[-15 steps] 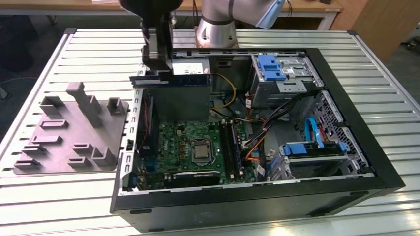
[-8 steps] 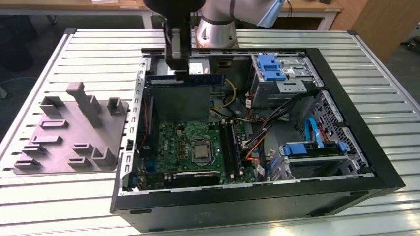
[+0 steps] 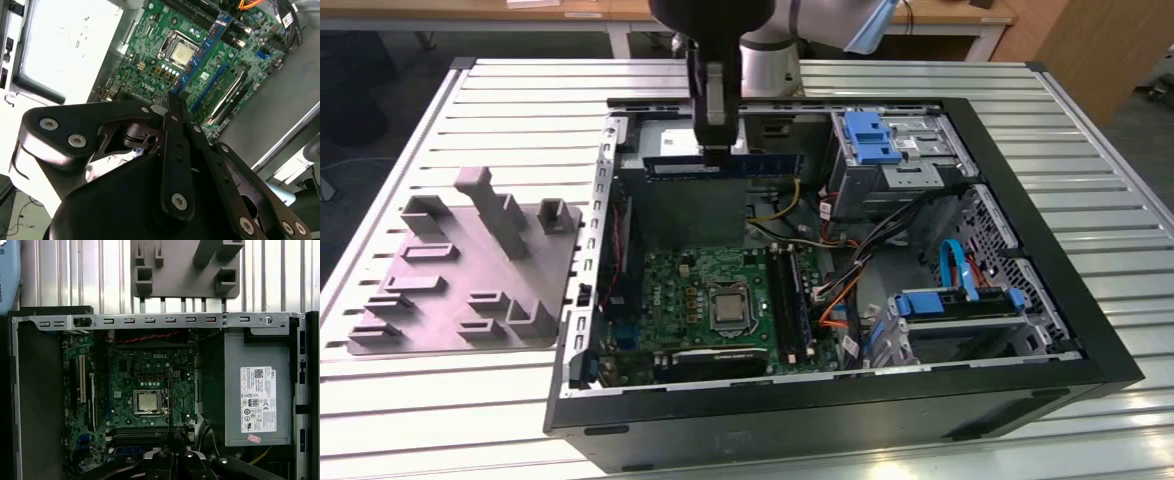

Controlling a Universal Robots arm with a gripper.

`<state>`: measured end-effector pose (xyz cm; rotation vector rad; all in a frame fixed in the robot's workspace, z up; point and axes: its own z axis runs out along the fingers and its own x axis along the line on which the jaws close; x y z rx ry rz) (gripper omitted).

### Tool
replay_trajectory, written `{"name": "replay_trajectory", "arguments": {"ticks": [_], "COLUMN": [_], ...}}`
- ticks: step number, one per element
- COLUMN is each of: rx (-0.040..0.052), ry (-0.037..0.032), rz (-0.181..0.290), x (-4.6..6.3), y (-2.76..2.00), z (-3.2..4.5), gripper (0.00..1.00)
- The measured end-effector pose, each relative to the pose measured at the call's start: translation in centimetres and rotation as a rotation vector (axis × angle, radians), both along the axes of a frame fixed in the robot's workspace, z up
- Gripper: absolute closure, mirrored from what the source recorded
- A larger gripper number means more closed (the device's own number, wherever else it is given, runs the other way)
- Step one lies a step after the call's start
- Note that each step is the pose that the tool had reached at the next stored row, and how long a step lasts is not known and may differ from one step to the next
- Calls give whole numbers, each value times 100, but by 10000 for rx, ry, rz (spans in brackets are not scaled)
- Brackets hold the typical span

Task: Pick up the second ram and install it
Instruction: 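Pick up the second ram and move it above second insertion slot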

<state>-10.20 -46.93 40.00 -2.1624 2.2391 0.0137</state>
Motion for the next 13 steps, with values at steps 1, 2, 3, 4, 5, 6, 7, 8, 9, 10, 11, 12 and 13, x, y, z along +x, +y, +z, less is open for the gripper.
{"name": "replay_trajectory", "arguments": {"ticks": [1, 2, 3, 4, 5, 6, 7, 8, 9, 10, 11, 12, 13], "rx": [0, -1, 0, 0, 0, -1, 0, -1, -1, -1, 0, 0, 0], "ry": [3, 6, 9, 14, 19, 26, 34, 40, 48, 55, 62, 70, 77], "rz": [0, 0, 0, 0, 0, 0, -1, 0, -1, 0, 0, 0, -1], "x": [16, 32, 45, 60, 74, 91, 110, 129, 147, 166, 185, 205, 223], "y": [-3, -7, -12, -19, -28, -38, -48, -59, -70, -81, -91, -103, -114], "z": [-13, -27, -43, -58, -71, -84, -95, -105, -115, -125, -137, -150, -162], "gripper": [89, 89, 89, 89, 89, 89, 89, 89, 89, 89, 89, 89, 89]}}
